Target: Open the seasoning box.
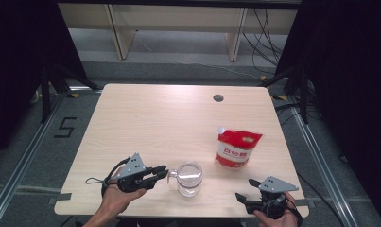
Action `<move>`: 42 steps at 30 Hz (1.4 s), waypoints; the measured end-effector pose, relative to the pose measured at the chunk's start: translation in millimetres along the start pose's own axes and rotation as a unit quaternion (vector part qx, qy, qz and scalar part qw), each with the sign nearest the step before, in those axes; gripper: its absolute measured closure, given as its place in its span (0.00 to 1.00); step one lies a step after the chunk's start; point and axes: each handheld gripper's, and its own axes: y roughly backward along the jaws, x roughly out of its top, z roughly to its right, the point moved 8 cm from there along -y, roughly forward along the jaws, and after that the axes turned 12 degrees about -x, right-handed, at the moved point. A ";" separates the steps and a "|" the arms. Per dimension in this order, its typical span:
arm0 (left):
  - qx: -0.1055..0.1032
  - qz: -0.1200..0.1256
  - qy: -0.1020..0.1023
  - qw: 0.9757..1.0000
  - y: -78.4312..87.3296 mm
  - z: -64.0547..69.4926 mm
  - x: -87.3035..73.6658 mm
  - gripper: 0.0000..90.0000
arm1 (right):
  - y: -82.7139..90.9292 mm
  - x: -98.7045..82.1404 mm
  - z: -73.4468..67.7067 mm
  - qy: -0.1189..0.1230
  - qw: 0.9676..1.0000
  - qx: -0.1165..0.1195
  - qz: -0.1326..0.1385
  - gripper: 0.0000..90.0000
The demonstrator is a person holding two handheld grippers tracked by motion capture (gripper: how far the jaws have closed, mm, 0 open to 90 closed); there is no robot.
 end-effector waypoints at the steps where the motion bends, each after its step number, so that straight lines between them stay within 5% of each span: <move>1: -0.002 0.003 0.001 1.000 -0.7 0.3 1.3 0.91 | -1.3 0.0 -0.7 0.002 1.000 0.010 0.000 0.31; 5: -0.008 0.007 0.005 1.000 -6.6 3.4 6.7 0.98 | -1.6 0.0 -1.2 0.010 1.000 0.011 -0.002 0.31; 10: -0.012 -0.011 -0.019 1.000 -12.9 2.3 7.1 0.99 | -1.5 1.5 -3.9 0.008 1.000 0.010 0.001 0.33; 17: -0.010 -0.006 -0.013 1.000 -14.4 1.9 7.5 0.99 | -0.7 7.1 -9.2 0.017 1.000 0.016 0.019 0.36; 24: -0.008 -0.005 -0.014 1.000 -16.3 1.5 8.0 0.99 | -2.1 16.4 -26.4 0.050 0.997 0.035 0.038 0.48; 35: -0.002 -0.005 -0.007 1.000 -15.6 2.6 6.7 0.99 | -7.5 36.6 -51.8 0.050 0.993 0.066 0.079 0.71; 42: -0.004 -0.010 -0.027 1.000 -15.1 1.4 7.1 0.99 | -13.8 48.2 -63.2 0.067 0.991 0.068 0.094 0.81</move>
